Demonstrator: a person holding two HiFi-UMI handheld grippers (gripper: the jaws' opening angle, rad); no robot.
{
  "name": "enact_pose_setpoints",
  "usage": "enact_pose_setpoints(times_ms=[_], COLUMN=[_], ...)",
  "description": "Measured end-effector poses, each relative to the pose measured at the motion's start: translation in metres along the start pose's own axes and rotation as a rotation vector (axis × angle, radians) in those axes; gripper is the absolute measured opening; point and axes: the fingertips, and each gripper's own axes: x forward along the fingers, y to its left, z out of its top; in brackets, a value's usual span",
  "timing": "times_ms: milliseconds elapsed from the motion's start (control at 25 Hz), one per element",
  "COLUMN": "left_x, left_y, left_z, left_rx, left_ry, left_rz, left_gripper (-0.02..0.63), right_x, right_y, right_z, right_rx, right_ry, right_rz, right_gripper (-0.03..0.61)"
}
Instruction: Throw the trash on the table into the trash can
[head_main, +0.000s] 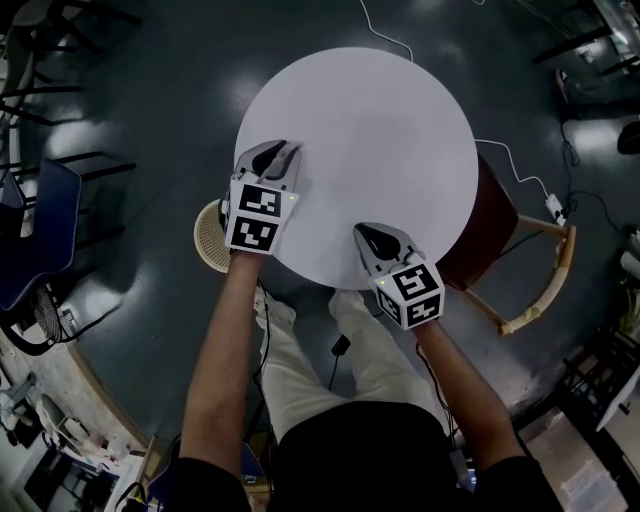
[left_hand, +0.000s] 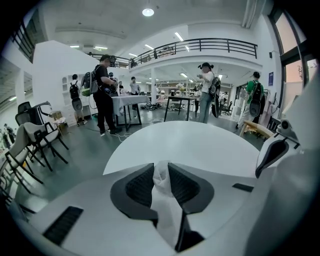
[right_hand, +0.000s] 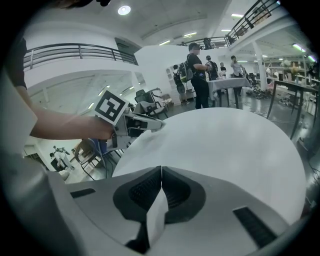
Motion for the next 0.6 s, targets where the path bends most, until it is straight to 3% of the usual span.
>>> enact_pose_setpoints(times_ms=[320,600], left_x=[-0.042,-0.097], left_y=[0.013,0.044], left_z=[0.001,-0.011], left_rx=[-0.038,-0.096], left_ry=[-0.04,-0.071], left_rz=[0.042,0.097], left_gripper=[0.094,0.092], right_x=[-0.003,0.009], right_y=[0.029,0.08], right_z=[0.021,0.043], right_rx=[-0.067,-0.124], right_ry=[-0.008,-0.014], right_rz=[0.027,0.074], right_gripper=[0.02,0.02])
